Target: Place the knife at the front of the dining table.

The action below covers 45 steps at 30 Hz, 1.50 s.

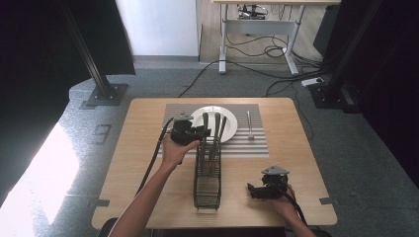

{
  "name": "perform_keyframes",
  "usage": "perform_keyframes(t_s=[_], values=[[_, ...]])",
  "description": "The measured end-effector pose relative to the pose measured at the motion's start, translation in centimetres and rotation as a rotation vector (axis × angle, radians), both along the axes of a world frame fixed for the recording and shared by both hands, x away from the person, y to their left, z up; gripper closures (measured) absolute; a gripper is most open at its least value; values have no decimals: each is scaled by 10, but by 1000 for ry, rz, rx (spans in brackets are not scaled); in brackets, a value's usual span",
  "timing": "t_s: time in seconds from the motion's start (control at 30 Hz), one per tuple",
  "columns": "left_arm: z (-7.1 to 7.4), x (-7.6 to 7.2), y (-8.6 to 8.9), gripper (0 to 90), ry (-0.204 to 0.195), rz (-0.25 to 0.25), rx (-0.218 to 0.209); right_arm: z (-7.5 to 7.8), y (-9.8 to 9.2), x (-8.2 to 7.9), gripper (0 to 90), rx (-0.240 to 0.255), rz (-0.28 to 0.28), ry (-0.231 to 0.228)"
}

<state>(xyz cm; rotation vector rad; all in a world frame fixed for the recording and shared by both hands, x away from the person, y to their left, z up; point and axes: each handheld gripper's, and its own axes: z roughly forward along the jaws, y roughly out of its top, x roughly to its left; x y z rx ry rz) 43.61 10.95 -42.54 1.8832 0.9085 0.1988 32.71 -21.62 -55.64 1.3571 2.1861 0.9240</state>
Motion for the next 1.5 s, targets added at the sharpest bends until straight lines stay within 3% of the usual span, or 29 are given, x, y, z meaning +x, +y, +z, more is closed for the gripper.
perform_keyframes(t_s=[0.07,0.17,0.4,0.57,0.63,0.87,0.93,0.97,1.0,1.03,1.07,1.2,1.3,1.5], values=[[-3,0,-2,698,1,-6,3,0,0,0,0,0,0,0],[-6,2,0,758,10,-15,-27,0,0,0,0,0,1,0],[-6,3,0,807,0,-36,-40,0,0,0,0,1,3,1],[-5,-2,-2,816,-50,-31,-49,0,0,0,0,1,5,0],[3,-7,-3,833,-94,-37,-43,0,0,0,0,0,7,-2],[17,-15,1,835,-132,-45,-83,0,0,0,0,1,6,-2],[22,-17,3,834,-152,-54,-92,0,0,0,0,0,6,-3],[30,-22,5,834,-183,-65,-87,0,0,0,0,1,5,-1],[30,-22,5,834,-183,-65,-87,0,0,0,0,1,5,-1],[39,-27,6,834,-214,-77,-92,0,0,0,0,2,5,-1],[39,-27,6,834,-214,-77,-92,0,0,0,0,2,5,-1],[58,-38,14,834,-261,-84,-137,0,0,0,0,1,8,0],[66,-42,20,834,-287,-84,-145,0,0,0,1,1,8,0],[81,-48,36,834,-316,-62,-202,0,-1,0,2,2,13,1]])
